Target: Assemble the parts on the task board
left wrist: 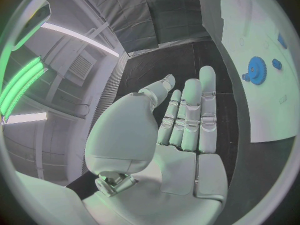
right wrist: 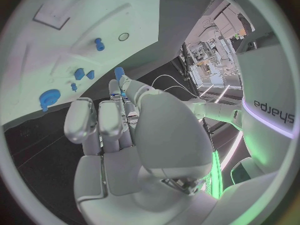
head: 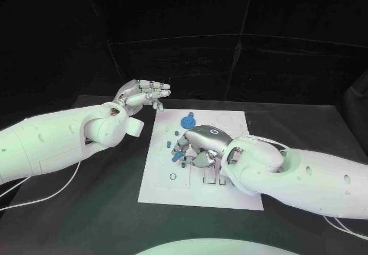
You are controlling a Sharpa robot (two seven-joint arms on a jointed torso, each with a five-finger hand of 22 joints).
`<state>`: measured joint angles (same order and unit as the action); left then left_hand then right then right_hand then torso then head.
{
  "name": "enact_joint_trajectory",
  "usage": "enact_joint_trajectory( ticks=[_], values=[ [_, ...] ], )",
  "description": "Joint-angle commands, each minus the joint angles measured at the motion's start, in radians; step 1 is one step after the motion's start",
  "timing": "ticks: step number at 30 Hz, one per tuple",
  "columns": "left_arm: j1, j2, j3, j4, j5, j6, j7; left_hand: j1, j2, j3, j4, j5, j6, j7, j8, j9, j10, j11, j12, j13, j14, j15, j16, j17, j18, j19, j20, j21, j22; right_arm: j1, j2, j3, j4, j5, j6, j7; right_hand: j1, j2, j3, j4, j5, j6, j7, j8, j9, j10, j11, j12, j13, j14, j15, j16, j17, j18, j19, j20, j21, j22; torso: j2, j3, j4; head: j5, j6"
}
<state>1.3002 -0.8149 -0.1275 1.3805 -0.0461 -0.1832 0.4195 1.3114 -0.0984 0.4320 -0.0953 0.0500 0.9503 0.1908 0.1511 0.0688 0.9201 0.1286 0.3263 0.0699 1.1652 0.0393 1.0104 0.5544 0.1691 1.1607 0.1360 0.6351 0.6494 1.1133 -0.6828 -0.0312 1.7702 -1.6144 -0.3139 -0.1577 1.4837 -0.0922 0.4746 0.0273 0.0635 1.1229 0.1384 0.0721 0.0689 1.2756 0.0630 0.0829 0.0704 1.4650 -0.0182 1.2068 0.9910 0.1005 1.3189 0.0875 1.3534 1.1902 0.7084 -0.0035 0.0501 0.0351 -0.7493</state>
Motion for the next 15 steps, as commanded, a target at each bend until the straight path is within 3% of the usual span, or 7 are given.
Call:
enact_joint_trajectory(
  ticks=[1,7,15],
  values=[
    [0.001,0.002,0.001,0.002,0.004,0.012,0.002,0.002,0.008,-0.006,-0.001,0.001,-0.002,0.003,0.007,-0.001,-0.009,0.002,0.006,-0.001,-0.008,0.000,-0.003,-0.002,0.014,-0.007,-0.001,-0.005,-0.002,-0.005,0.018,0.001,-0.014,0.012,0.061,0.031,-0.008,0.000,0.004,0.000,0.005,-0.002,0.006,0.000,0.001,0.000,0.006,-0.006,-0.002,0.016,0.005,0.005,-0.001,-0.013,-0.002,0.007,-0.002,-0.001,0.000,0.0004,-0.0028,0.006,-0.006],
    [0.002,0.005,0.001,0.002,0.004,0.012,0.001,0.002,0.008,-0.006,-0.001,0.001,-0.002,0.003,0.007,-0.001,-0.009,0.002,0.006,-0.001,-0.008,0.000,-0.003,-0.002,0.014,-0.007,-0.001,-0.005,-0.002,-0.015,0.048,-0.001,-0.043,-0.012,0.130,0.012,-0.015,0.000,0.005,0.000,0.009,-0.002,0.007,-0.001,0.001,0.000,0.006,-0.008,-0.001,0.015,0.006,0.002,-0.005,-0.012,-0.005,0.008,-0.004,-0.004,0.000,0.0003,-0.0021,0.015,-0.012],
    [0.002,0.008,0.001,0.000,0.004,0.013,0.001,0.002,0.008,-0.006,-0.001,0.001,-0.002,0.003,0.007,-0.001,-0.009,0.002,0.006,-0.001,-0.008,0.000,-0.003,-0.002,0.014,-0.007,-0.001,-0.005,-0.002,-0.028,0.066,-0.002,-0.057,-0.045,0.151,0.002,-0.016,0.000,0.005,0.000,0.009,-0.002,0.007,-0.001,0.001,0.000,0.006,-0.008,-0.001,0.015,0.006,0.002,-0.005,-0.012,-0.006,0.008,-0.004,-0.004,-0.001,0.0025,-0.0015,0.019,-0.012]
  ],
)
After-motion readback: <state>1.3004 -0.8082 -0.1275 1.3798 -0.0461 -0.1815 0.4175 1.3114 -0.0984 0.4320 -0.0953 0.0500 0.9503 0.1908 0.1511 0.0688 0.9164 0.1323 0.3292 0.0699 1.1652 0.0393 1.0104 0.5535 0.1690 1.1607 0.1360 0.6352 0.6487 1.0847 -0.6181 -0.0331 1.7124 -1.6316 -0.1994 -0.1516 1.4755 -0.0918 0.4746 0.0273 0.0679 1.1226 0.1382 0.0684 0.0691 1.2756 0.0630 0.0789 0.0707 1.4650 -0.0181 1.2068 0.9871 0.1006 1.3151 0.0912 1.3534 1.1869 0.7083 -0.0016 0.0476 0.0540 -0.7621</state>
